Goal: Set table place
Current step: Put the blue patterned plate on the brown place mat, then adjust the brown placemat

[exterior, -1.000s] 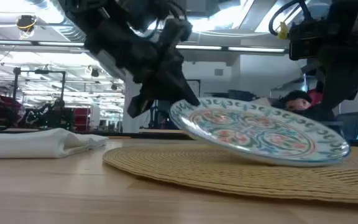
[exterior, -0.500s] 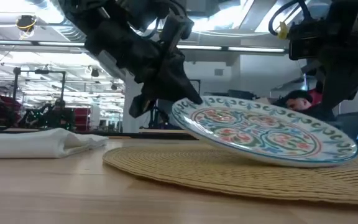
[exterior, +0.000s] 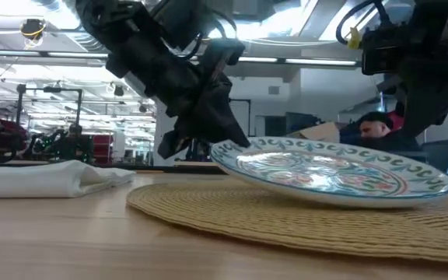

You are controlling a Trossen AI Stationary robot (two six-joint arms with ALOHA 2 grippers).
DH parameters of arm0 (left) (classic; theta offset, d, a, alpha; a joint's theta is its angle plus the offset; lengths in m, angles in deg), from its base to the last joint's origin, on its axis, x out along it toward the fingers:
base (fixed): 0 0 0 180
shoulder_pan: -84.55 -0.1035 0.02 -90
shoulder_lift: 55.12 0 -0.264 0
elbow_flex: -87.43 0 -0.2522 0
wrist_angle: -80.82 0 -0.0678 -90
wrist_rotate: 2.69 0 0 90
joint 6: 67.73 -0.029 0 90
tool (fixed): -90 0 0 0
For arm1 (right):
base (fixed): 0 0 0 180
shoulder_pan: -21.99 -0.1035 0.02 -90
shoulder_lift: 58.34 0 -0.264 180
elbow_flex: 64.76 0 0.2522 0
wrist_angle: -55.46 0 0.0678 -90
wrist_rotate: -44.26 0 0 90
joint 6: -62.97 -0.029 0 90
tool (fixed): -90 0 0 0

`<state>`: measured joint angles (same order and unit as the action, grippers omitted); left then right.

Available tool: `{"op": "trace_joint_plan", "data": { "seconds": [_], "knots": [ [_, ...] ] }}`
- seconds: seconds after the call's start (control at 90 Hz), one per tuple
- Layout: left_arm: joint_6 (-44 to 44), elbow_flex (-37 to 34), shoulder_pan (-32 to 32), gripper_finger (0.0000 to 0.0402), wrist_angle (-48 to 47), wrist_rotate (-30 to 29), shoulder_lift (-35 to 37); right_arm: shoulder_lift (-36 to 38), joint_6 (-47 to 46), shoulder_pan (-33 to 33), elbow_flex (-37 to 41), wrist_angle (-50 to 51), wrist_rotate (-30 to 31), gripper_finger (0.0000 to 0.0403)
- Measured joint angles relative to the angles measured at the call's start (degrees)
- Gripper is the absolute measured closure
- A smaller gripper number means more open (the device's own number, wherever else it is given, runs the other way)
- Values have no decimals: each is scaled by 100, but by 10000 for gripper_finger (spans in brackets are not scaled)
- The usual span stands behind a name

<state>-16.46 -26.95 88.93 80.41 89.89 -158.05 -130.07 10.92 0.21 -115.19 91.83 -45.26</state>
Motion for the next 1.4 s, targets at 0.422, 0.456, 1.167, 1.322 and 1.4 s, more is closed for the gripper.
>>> {"op": "trace_joint_plan", "data": {
  "seconds": [0.422,0.456,1.167,1.322,1.4],
  "knots": [
    [-512,0,24,374,-82,-1,2,0,26,0,0,11,-1,403],
    [-527,-1,24,366,-86,-1,1,0,26,0,0,11,-1,403],
    [-679,-2,39,284,-15,-138,7,0,115,2,0,0,43,403],
    [-1097,-2,32,282,-5,-137,7,0,221,2,0,-11,213,403],
    [-1372,-2,10,290,-12,-140,7,0,328,4,0,-20,426,403]
  ]
}}
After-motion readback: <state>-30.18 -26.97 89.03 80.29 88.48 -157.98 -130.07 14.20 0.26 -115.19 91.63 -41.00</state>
